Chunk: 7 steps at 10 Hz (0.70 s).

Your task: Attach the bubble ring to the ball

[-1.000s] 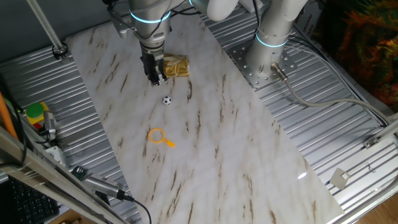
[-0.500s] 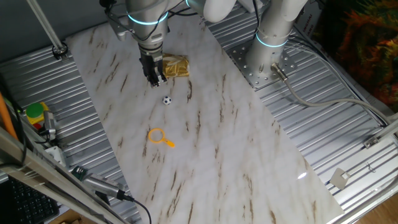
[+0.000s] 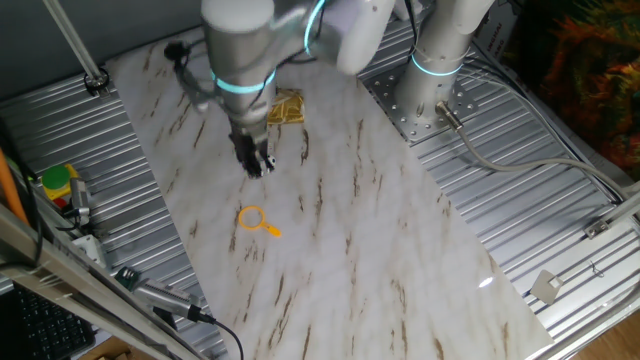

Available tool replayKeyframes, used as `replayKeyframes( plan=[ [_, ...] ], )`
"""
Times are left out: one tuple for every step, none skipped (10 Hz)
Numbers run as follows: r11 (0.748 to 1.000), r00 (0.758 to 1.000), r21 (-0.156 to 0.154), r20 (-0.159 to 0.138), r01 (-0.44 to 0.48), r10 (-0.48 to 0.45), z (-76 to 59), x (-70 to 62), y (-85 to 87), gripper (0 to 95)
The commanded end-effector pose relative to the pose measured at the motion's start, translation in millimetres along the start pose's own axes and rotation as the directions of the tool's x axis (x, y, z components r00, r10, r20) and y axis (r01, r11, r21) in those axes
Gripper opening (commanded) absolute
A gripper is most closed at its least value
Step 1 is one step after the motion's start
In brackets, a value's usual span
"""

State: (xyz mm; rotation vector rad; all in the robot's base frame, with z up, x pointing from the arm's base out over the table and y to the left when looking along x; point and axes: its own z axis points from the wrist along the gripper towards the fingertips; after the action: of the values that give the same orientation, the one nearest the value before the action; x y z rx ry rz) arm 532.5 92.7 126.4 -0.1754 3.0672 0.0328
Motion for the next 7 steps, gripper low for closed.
replayKeyframes(
  plan=[
    [0.997, 0.997, -0.016, 0.01, 0.082, -0.082, 8.9, -0.3, 24.3, 0.0],
    [0.995, 0.995, -0.014, 0.01, 0.102, -0.101, 16.3, -0.1, 34.7, 0.0],
    [0.992, 0.992, -0.007, 0.009, 0.129, -0.129, 27.5, 0.2, 44.4, 0.0],
    [0.987, 0.987, -0.008, 0.004, 0.162, -0.162, 39.0, 0.4, 50.4, 0.0],
    [0.979, 0.979, -0.011, 0.003, 0.202, -0.202, 48.2, -0.2, 51.0, 0.0],
    [0.979, 0.979, -0.014, 0.001, 0.205, -0.205, 55.3, 0.0, 53.4, 0.0],
    [0.976, 0.977, -0.013, -0.002, 0.215, -0.215, 61.0, -0.5, 53.5, 0.0]
  ],
)
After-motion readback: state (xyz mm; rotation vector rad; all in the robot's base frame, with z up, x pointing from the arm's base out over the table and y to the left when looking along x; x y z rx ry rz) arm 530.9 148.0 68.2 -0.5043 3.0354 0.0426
